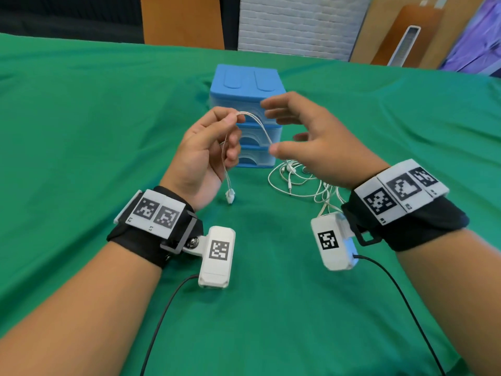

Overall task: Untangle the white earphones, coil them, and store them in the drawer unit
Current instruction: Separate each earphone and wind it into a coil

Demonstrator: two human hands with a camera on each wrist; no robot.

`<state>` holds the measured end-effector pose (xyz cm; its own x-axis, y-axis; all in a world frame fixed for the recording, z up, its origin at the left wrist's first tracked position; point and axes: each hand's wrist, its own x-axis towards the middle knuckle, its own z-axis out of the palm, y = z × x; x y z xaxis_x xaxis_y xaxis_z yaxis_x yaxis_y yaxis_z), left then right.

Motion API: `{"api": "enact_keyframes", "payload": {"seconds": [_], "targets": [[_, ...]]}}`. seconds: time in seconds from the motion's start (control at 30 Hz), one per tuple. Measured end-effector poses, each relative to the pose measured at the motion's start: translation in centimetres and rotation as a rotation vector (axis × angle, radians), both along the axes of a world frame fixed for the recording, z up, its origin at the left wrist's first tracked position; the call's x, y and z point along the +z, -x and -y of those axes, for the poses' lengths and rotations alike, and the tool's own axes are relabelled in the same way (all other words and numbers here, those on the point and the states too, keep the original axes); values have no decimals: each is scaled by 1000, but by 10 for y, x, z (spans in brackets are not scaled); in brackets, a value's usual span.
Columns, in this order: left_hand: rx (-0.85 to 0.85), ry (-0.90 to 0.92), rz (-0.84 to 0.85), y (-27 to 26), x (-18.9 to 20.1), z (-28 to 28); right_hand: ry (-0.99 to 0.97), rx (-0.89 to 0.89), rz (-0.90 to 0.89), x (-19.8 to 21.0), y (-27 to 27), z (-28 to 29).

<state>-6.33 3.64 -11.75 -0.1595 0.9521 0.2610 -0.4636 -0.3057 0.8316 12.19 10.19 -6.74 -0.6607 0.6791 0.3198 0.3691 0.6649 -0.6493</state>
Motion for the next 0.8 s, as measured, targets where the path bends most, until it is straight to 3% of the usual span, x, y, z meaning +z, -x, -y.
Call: {"api": "enact_keyframes", "payload": {"seconds": [0.13, 0.3, 0.57, 0.7, 0.8], "targets": [[-36, -13, -47, -3, -1, 2, -33, 35, 99, -9, 12, 4], [-15, -12, -59, 0, 0, 0, 74, 6, 13, -9, 4, 1], [158, -1, 82, 14, -2, -2, 180, 0, -248, 5, -20, -11], [156, 65, 44, 11, -2, -3, 174, -58, -223, 7, -27, -16], [189, 106, -106, 8, -3, -4, 135, -52, -184, 6, -27, -14]]}}
